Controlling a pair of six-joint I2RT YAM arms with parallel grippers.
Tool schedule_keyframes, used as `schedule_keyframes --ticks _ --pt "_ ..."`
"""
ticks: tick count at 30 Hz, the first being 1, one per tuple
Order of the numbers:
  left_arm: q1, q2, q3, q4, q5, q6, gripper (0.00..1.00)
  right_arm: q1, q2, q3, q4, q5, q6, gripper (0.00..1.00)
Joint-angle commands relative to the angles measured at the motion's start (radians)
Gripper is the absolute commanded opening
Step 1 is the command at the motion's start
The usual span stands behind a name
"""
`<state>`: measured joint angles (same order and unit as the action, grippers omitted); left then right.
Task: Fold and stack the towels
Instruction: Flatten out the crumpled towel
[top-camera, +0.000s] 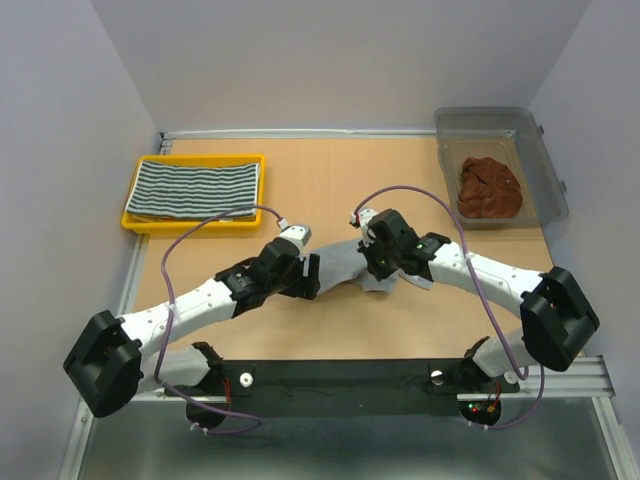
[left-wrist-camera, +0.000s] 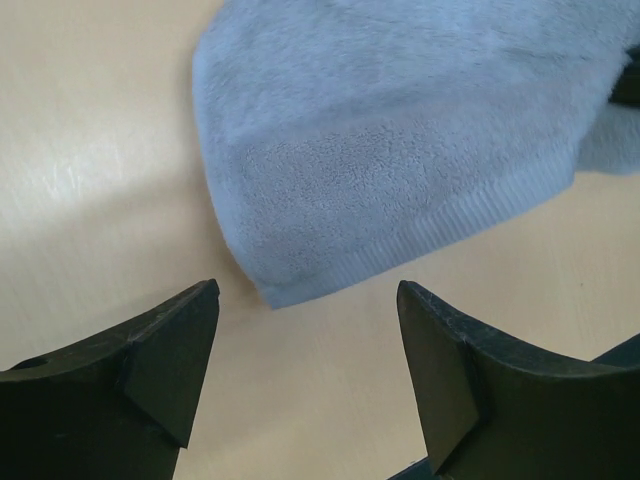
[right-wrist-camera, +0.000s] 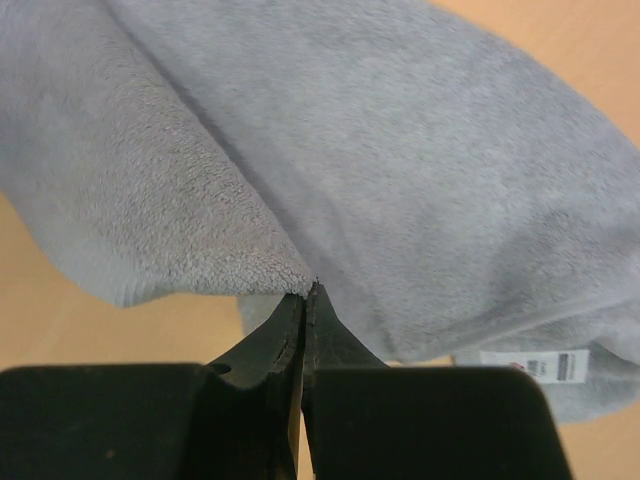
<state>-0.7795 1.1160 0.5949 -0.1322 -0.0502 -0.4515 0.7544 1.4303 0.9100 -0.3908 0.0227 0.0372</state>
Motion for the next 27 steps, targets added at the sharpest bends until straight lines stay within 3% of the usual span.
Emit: schedule_keyframes --ticks 1,5,12,16,27 --pt "-0.089 0.034 0.106 0.040 -0.062 0.193 0.83 -0.065 -0.031 0.056 -0.059 -0.059 -0.028 0.01" --pt "-0.151 0.132 0.212 0.036 -0.086 0.307 0.83 -0.134 -0.031 0.075 -0.089 -0.125 -0.028 0.00" --pt "-0.297 0.332 0.293 0.010 -0.284 0.493 0.78 -0.222 0.035 0.142 -0.108 -0.202 -0.028 0.00" --pt "-0.352 0.410 0.315 -0.003 -0.307 0.499 0.74 -0.233 0.058 0.147 -0.109 -0.211 -0.026 0.01" --pt "-0.353 0.573 0.344 0.028 -0.284 0.422 0.69 -0.233 0.068 0.119 -0.108 -0.230 -0.013 0.01"
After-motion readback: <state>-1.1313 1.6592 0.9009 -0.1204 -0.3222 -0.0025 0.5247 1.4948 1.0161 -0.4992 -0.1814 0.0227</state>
